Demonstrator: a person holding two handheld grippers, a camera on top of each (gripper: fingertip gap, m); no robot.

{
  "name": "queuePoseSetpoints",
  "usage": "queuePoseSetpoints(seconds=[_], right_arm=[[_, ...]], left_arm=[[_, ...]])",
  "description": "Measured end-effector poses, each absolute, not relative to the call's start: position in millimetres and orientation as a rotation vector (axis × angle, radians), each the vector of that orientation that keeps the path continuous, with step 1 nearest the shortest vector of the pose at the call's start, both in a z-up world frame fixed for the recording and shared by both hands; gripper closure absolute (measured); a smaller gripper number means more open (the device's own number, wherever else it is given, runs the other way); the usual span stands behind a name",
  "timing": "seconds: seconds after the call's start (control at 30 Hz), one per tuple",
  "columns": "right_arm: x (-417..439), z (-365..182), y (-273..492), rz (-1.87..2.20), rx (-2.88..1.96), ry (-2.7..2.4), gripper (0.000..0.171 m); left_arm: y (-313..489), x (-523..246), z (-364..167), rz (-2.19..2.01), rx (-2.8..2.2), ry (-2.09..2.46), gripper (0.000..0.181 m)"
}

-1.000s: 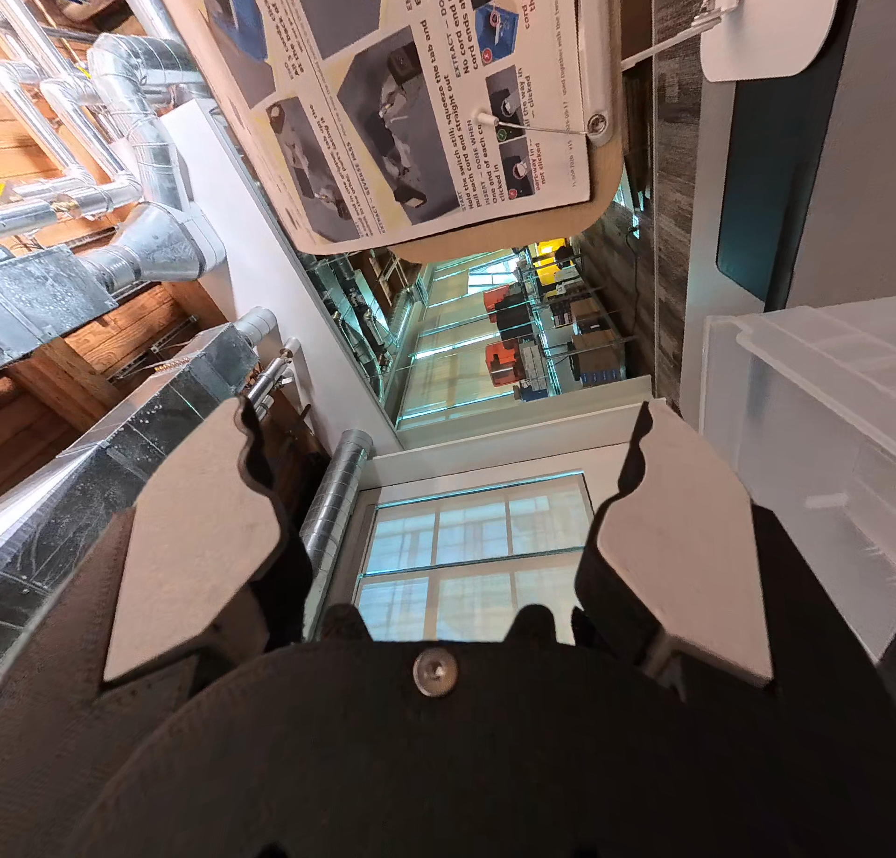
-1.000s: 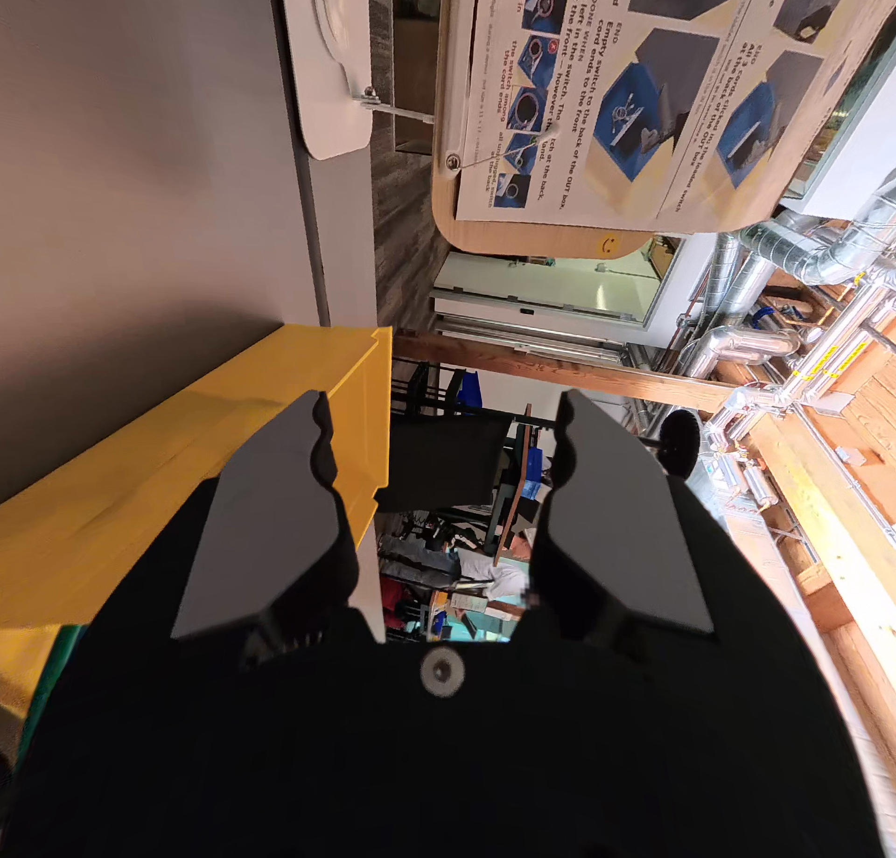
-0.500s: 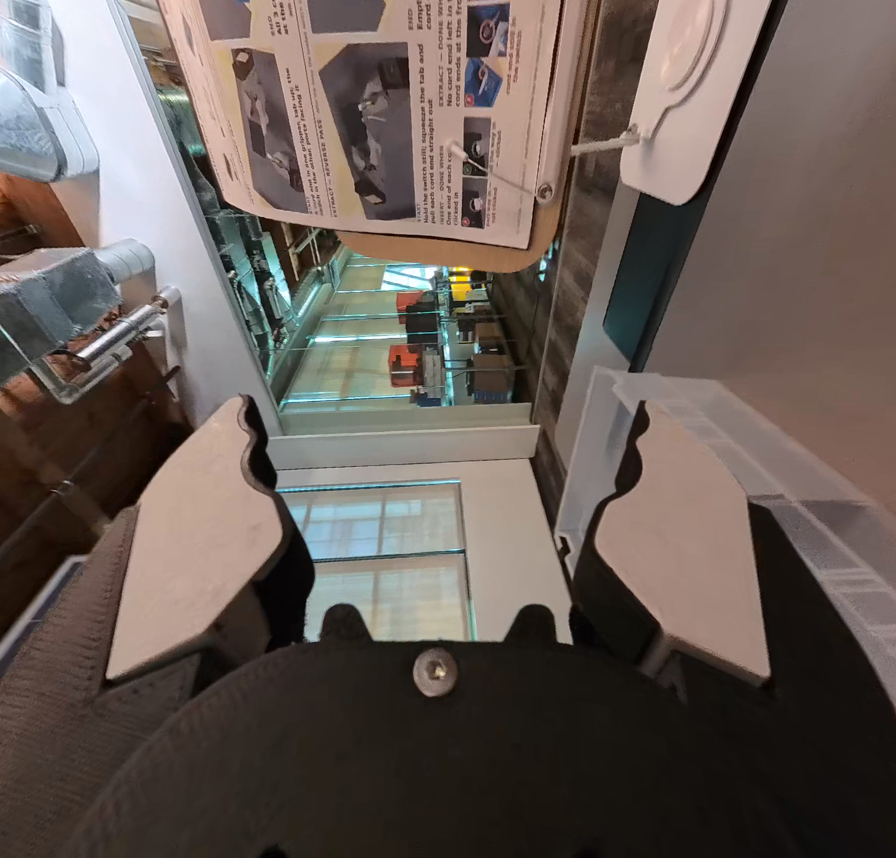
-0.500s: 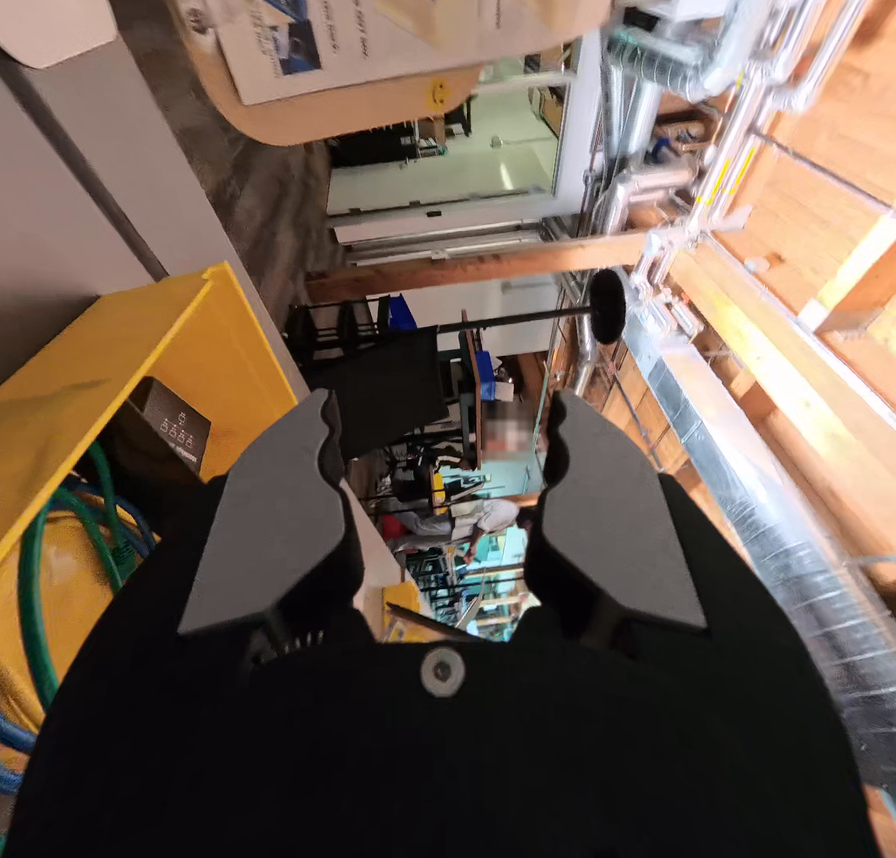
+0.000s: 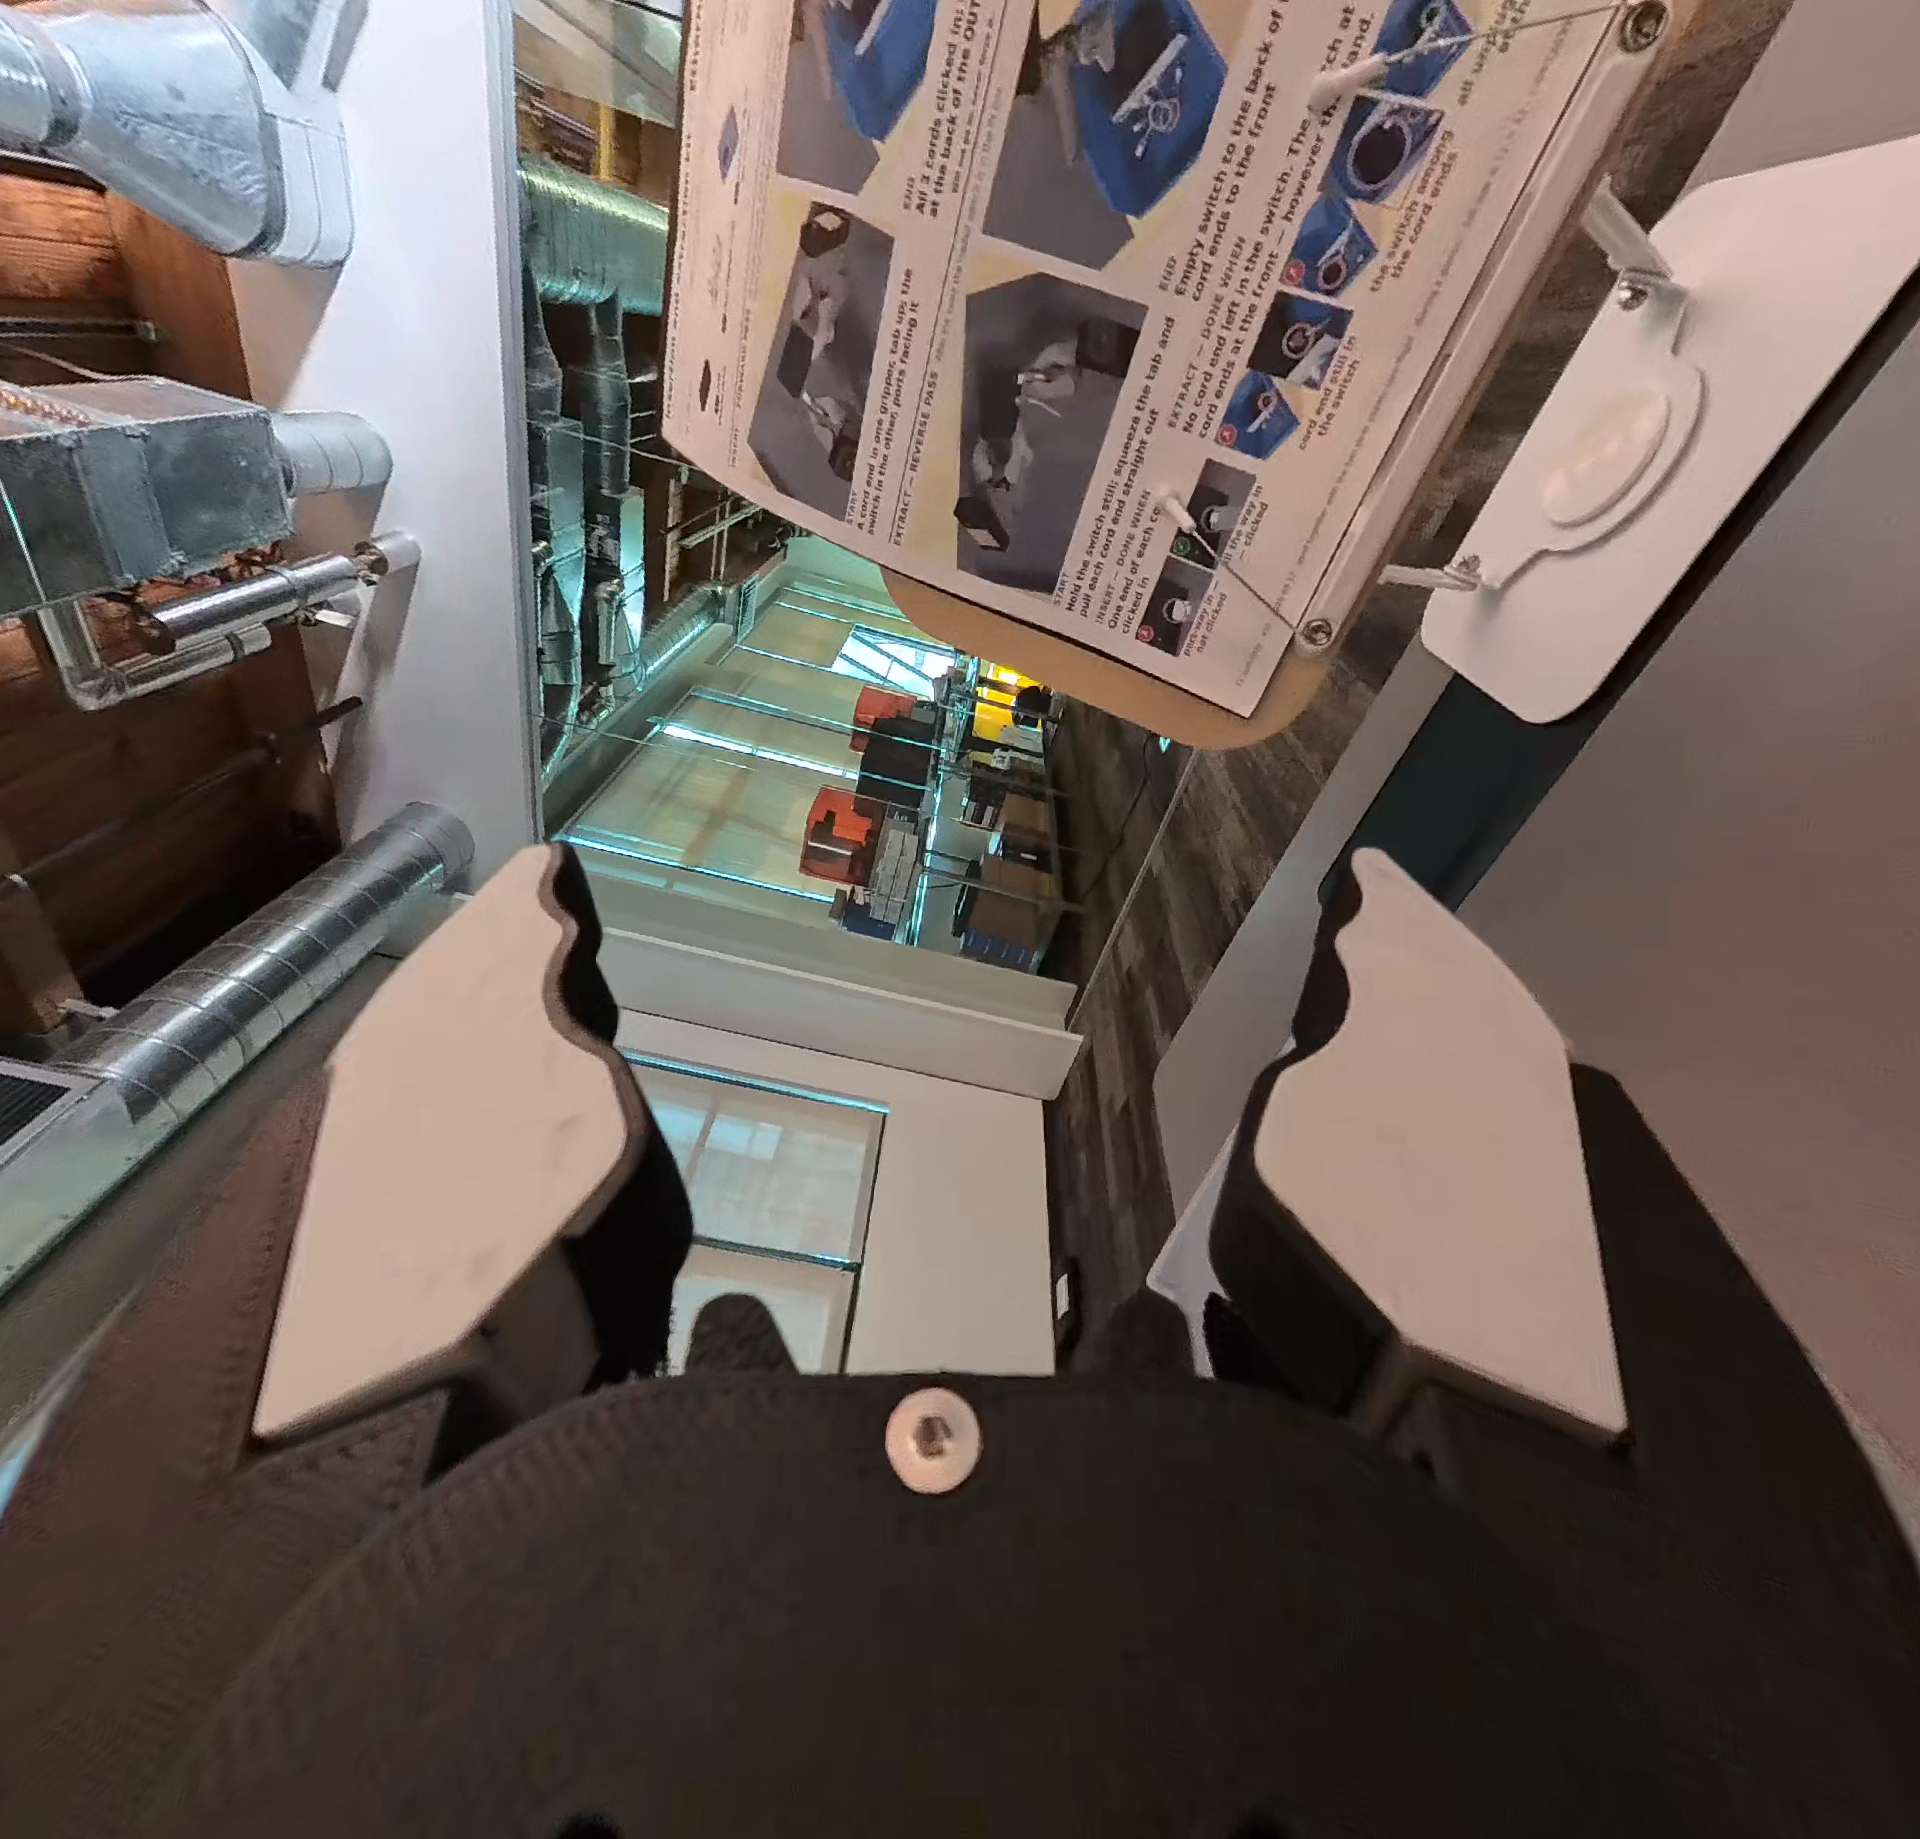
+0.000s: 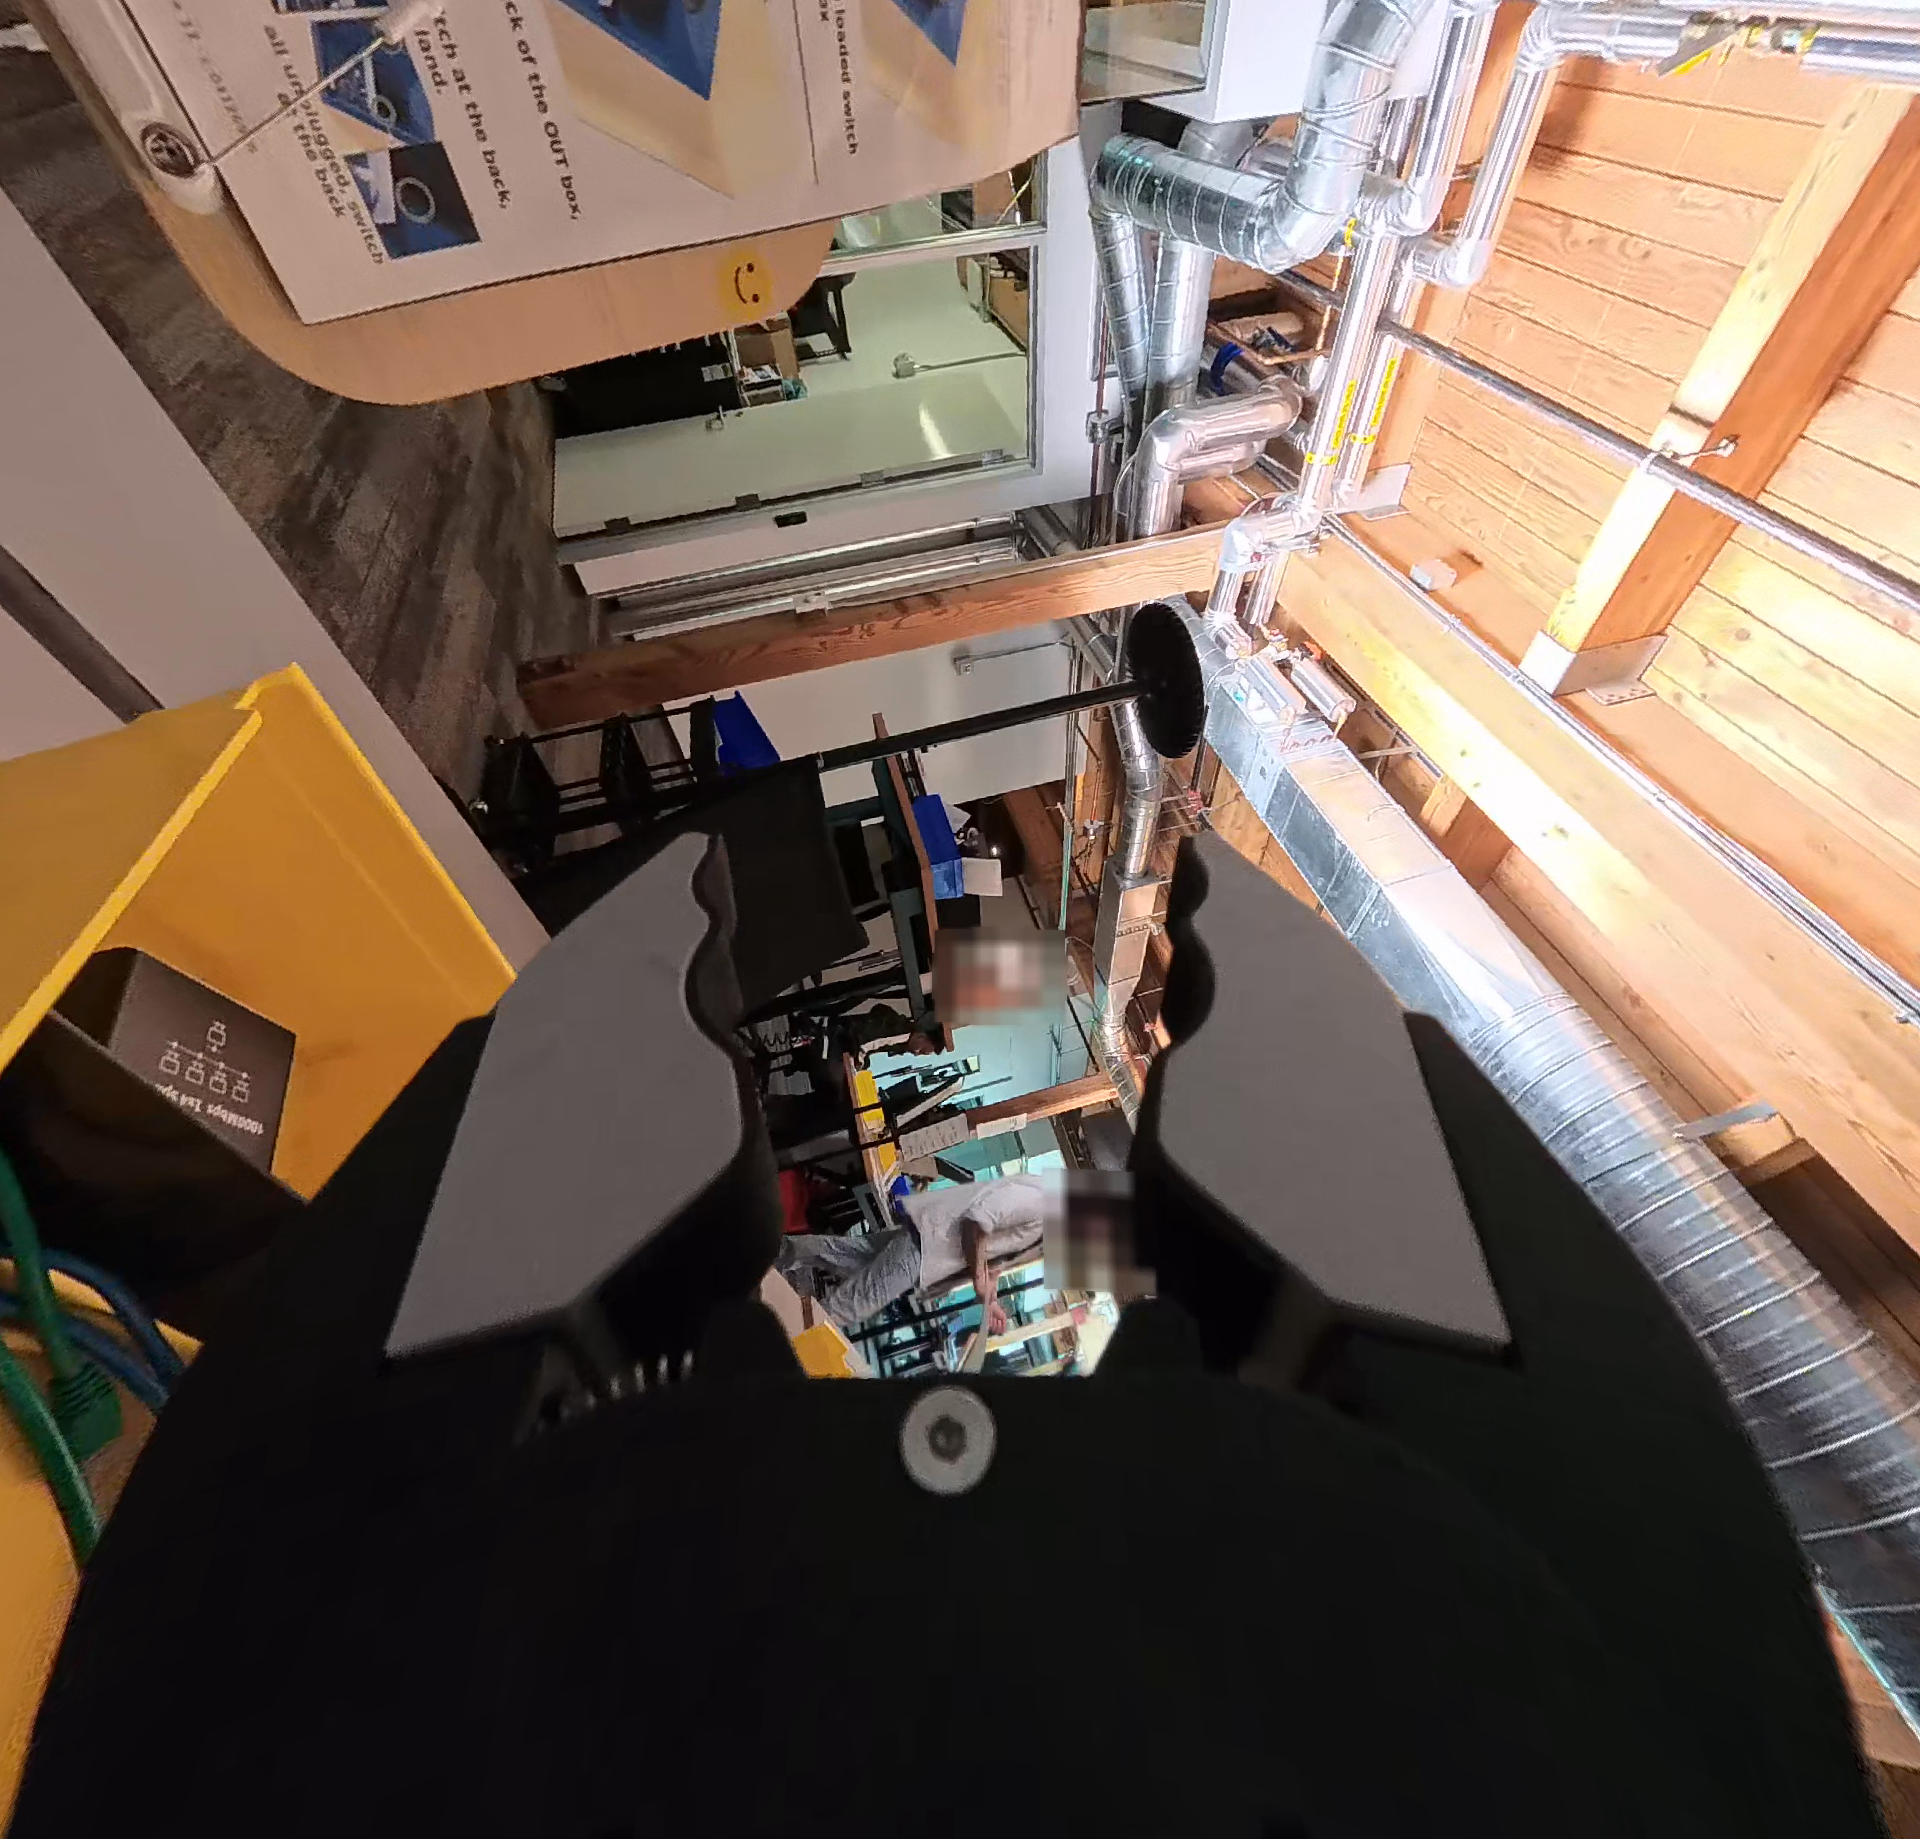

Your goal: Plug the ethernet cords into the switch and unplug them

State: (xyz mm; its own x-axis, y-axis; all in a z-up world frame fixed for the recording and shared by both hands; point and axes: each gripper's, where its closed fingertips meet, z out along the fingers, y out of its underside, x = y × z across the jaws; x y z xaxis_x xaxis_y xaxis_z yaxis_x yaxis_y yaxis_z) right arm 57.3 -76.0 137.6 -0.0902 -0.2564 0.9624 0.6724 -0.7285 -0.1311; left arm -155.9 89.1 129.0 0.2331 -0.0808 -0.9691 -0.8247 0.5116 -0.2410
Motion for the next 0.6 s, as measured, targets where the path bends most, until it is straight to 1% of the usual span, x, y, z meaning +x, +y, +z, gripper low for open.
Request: queuePoseSetpoints(seconds=[0.23,0.6], right_arm=[[60.7,129.1,-78.8,-1.878,-1.587,-0.448,0.092],[70.2,128.7,-83.7,-1.881,-1.621,-0.415,0.094]], left_arm=[[92.9,-160.6,115.2,0.623,-0.960,1.246,0.053],[93.6,-160.8,113.9,0.626,-0.962,1.250,0.055]])
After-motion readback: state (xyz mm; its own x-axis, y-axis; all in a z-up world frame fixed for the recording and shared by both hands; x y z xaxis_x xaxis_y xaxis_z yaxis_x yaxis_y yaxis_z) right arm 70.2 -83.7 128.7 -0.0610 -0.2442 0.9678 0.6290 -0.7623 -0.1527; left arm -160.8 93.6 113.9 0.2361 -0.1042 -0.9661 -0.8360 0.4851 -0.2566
